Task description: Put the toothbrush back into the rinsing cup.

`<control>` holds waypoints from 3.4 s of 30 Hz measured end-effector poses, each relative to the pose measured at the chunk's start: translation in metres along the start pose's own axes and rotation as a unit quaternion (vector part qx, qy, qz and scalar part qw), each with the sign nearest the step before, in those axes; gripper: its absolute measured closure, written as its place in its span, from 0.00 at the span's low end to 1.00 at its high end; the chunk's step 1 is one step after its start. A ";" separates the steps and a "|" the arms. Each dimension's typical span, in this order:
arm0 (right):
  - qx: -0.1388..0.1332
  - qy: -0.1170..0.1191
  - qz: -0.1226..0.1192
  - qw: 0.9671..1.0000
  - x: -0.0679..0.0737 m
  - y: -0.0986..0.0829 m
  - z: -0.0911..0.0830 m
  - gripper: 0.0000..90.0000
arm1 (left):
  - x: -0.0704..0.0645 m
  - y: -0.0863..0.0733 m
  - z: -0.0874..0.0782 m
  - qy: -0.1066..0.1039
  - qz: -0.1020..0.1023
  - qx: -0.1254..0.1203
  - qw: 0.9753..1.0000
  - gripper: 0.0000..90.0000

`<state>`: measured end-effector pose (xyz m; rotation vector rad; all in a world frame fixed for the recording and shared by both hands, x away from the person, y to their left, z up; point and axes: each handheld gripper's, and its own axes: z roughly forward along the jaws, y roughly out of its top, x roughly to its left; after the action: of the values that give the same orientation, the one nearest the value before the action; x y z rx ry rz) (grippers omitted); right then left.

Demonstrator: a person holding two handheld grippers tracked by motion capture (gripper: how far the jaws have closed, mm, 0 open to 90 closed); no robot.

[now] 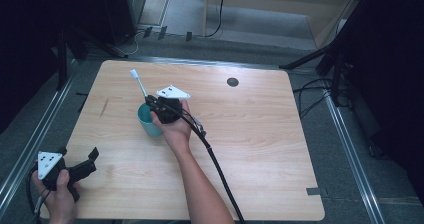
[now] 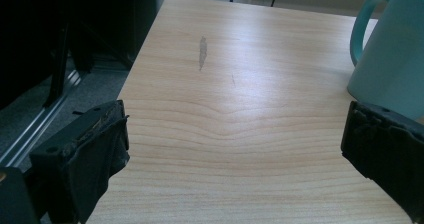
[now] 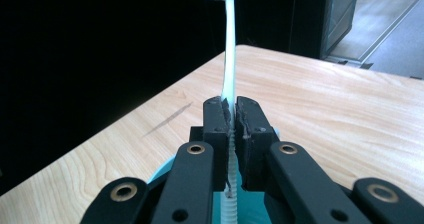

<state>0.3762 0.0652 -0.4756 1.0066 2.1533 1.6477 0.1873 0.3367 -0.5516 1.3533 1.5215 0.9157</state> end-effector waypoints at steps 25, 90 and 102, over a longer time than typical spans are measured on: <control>0.037 0.004 0.000 0.999 -0.005 -0.007 -0.001 0.95 | 0.000 0.000 0.000 -0.002 0.000 0.001 1.000 0.00; 0.039 -0.284 0.073 0.955 -0.161 -0.082 -0.228 0.00 | -0.002 0.000 0.000 0.001 0.011 0.002 1.000 0.00; 0.042 -0.331 0.083 0.939 -0.186 -0.126 -0.285 0.00 | -0.003 0.000 0.000 0.003 0.019 0.003 1.000 0.00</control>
<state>0.3018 -0.2848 -0.5362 1.5337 1.7193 1.0517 0.1876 0.3334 -0.5513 1.3891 1.5093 0.9407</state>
